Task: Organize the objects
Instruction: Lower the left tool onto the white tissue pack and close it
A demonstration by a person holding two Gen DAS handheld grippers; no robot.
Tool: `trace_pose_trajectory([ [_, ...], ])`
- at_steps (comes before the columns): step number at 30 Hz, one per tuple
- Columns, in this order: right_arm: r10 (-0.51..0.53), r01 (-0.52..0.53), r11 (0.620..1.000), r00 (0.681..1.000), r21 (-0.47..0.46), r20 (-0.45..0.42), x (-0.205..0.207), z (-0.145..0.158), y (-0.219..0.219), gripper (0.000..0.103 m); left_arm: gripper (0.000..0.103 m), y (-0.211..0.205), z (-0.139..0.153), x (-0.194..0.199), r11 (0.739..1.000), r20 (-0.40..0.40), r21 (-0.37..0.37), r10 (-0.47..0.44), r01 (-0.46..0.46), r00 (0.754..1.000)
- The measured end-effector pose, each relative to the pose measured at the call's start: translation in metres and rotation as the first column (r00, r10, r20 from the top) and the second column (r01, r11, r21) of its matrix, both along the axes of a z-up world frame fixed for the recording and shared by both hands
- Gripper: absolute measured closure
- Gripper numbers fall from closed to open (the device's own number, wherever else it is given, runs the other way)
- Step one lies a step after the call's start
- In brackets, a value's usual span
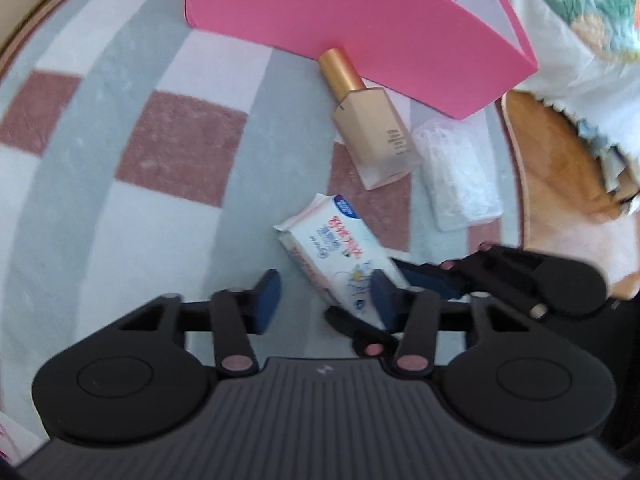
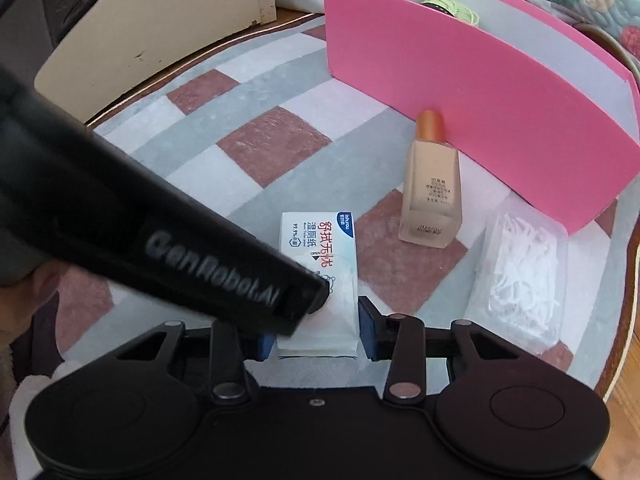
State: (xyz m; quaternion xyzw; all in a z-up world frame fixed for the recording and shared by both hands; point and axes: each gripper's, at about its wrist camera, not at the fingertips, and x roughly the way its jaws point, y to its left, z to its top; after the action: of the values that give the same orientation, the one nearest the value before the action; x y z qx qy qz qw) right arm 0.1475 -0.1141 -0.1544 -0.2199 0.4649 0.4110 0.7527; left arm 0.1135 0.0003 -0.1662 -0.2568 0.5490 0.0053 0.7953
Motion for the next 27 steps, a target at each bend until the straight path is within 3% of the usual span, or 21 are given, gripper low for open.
trace_pose_trajectory([
  [2,-0.027,0.027,1.000,0.999,0.001,-0.021,-0.001,0.001,-0.001,0.058,0.070,-0.002,0.000,-0.003,1.000,0.005,-0.027,0.010,-0.010,1.000],
  [11,-0.083,0.086,0.995,0.995,0.048,-0.060,-0.010,0.031,-0.011,0.058,0.070,-0.009,0.035,-0.018,1.000,0.046,0.004,0.003,-0.003,0.999],
  [18,-0.058,0.057,0.996,0.998,0.073,0.012,-0.022,0.070,-0.018,0.058,0.070,-0.011,0.078,-0.024,0.999,0.091,0.031,-0.035,0.032,0.995],
  [27,-0.068,0.048,0.987,0.990,0.156,0.127,-0.025,0.132,-0.025,0.058,0.070,-0.009,0.148,-0.026,0.994,0.223,0.094,-0.080,0.060,0.972],
])
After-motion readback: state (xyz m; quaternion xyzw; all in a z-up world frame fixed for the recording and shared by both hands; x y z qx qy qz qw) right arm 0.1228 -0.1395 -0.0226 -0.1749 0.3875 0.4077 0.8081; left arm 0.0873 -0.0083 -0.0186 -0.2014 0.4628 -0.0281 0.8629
